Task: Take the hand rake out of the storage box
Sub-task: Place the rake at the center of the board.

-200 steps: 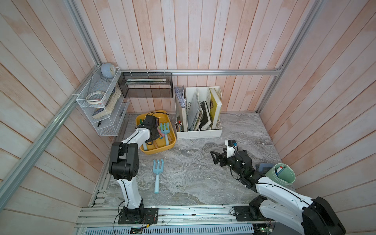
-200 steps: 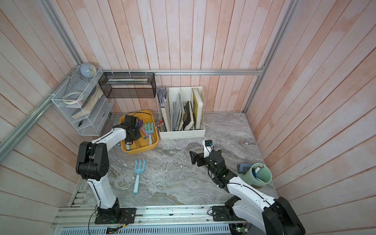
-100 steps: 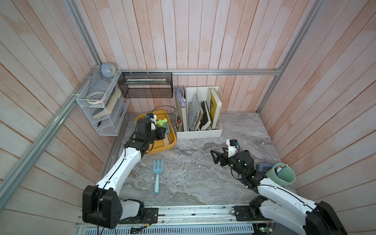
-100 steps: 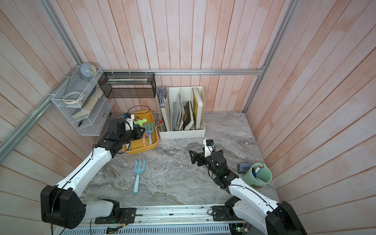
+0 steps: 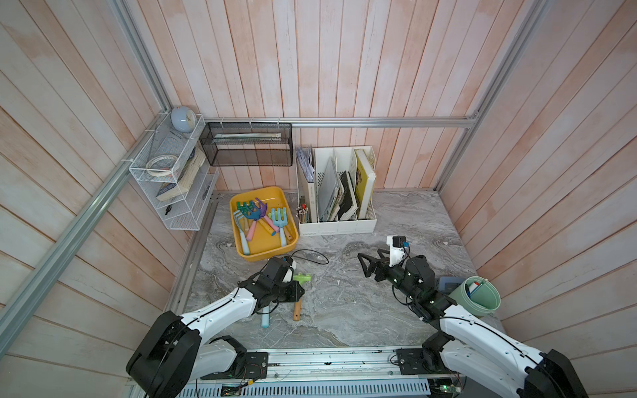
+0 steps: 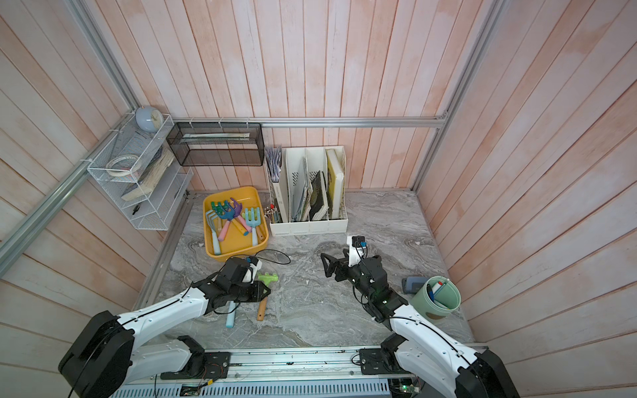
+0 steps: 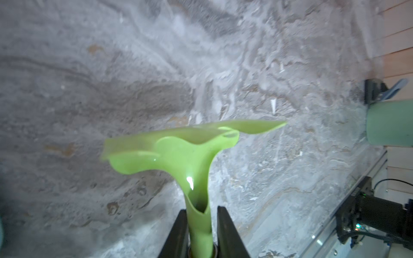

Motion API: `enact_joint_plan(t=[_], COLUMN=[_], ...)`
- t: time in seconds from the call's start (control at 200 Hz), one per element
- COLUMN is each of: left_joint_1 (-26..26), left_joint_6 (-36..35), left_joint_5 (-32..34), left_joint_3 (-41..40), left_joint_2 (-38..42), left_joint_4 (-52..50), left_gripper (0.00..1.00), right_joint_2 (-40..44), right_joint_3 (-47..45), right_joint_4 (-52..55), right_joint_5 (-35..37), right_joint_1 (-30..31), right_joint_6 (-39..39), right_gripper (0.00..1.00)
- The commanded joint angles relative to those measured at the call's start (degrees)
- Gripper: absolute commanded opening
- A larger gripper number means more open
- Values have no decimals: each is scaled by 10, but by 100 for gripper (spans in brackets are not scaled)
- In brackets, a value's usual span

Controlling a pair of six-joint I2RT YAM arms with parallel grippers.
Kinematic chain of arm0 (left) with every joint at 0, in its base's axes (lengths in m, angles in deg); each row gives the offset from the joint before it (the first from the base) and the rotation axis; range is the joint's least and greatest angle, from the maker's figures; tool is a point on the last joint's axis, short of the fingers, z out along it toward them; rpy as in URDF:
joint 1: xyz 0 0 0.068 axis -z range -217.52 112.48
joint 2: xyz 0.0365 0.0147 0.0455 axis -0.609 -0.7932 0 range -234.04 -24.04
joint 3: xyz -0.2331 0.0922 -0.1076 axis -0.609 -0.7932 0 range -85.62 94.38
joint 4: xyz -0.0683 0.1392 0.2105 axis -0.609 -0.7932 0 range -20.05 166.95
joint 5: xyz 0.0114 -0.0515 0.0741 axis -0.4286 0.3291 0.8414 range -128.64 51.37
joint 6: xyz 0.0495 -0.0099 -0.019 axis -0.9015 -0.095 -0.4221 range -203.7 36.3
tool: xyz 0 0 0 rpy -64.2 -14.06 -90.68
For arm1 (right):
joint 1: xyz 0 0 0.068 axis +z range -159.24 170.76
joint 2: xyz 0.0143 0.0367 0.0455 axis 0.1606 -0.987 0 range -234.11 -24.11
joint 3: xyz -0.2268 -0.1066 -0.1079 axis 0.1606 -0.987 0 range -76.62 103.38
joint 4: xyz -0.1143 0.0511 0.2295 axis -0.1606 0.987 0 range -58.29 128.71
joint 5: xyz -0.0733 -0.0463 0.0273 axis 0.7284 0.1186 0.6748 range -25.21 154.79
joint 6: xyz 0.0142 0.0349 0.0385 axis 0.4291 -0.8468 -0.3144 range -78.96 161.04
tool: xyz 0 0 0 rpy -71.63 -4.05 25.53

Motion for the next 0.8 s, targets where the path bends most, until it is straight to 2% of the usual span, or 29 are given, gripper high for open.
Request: enact_joint_plan(t=[0.0, 0.19, 0.32, 0.395, 0.49, 0.6, 0.66, 0.795], left_joint_1=[-1, -20, -21, -24, -25, -24, -11, 46], left_joint_6=[17, 17, 21, 24, 19, 23, 34, 75], left_joint_5=[28, 43, 60, 72, 87, 117, 148, 236], left_joint_3=[2, 9, 11, 20, 44, 70, 85, 121], left_joint_2=[-20, -67, -59, -55, -54, -35, -20, -19], left_joint_4=[38, 17, 3, -10, -41, -87, -116, -191], left_gripper=[5, 7, 24, 40, 41, 48, 48, 60], right_joint_2=[7, 11, 14, 13, 12, 16, 20, 27], right_joint_3=[-1, -1, -4, -4, -4, -5, -8, -12], right_joint_4=[14, 23, 22, 22, 20, 23, 24, 24], right_joint_5=[-11, -5, -2, -2, -4, -6, -4, 0], right_joint_1=[-3, -3, -3, -3, -3, -3, -3, -3], right_joint_6=[-6, -6, -5, -4, -4, -4, -4, -4], right_gripper=[98, 98, 98, 98, 98, 98, 98, 98])
